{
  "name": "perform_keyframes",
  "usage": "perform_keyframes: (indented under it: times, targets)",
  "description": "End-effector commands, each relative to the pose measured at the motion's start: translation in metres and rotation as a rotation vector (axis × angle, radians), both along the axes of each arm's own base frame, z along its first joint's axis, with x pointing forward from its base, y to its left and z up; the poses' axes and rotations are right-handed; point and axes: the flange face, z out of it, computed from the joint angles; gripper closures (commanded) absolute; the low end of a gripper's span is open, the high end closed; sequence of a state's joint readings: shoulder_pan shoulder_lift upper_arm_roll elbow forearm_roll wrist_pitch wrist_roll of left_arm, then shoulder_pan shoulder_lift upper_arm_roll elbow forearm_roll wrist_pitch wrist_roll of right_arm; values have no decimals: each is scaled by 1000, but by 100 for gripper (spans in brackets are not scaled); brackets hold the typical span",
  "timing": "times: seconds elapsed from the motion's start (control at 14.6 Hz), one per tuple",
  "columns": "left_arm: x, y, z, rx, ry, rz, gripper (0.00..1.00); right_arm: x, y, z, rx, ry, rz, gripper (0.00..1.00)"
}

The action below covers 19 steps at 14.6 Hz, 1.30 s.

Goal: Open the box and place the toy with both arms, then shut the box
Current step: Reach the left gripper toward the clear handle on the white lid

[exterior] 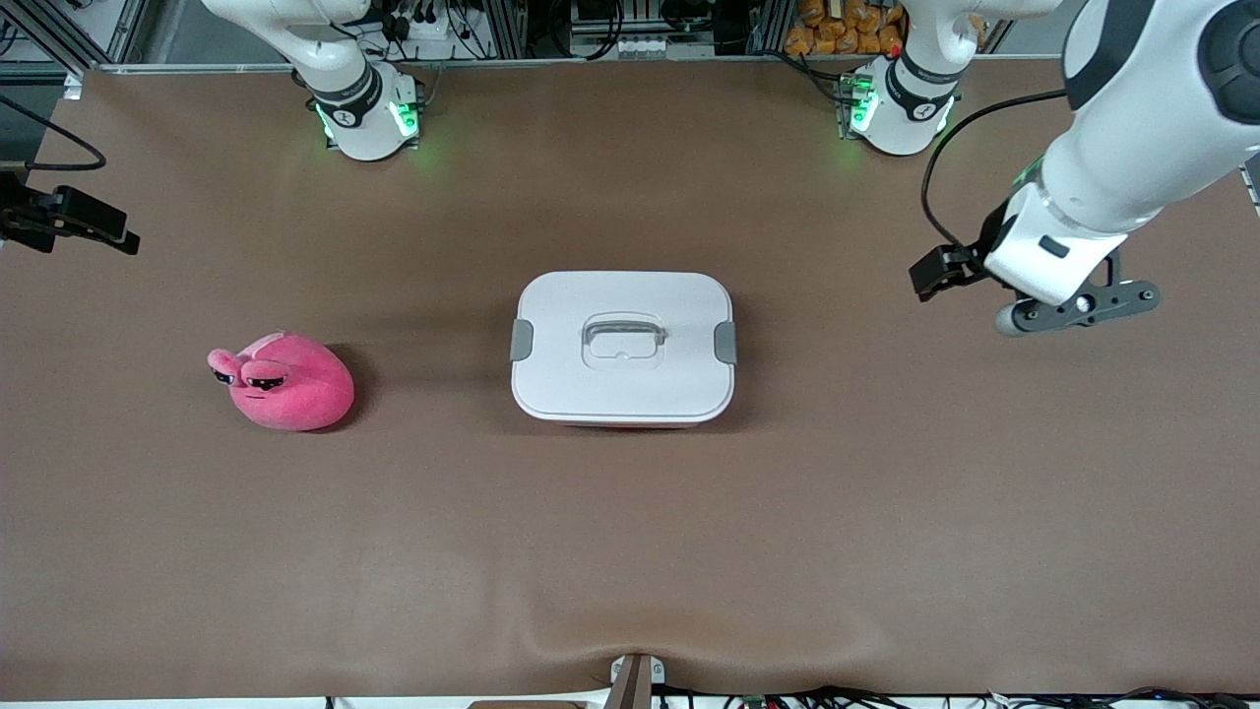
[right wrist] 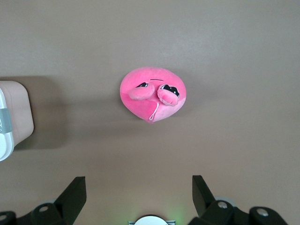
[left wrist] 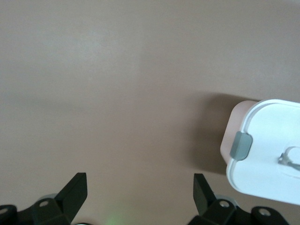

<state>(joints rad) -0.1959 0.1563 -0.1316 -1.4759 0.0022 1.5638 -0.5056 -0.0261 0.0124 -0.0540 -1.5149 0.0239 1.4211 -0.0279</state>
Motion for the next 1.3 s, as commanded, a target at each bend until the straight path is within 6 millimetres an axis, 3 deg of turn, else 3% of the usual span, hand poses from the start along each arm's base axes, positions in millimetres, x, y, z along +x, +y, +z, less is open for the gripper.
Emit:
perform_keyframes:
  times: [0.0,0.48,0.96,1.24]
  targets:
    - [2,-17,-4,-13,-4,46,0,1,-2,-6,-15,4,10,0]
    - [2,-57,-29,-26,15,107,0,6,1,-24,-13,19,16,0]
    - [-4,-130,-53,-29,5,343,0,10,5,-37,-4,30,28,0]
    - [-5,-160,-67,-40,-5,471,0,11,3,-45,2,34,52,0]
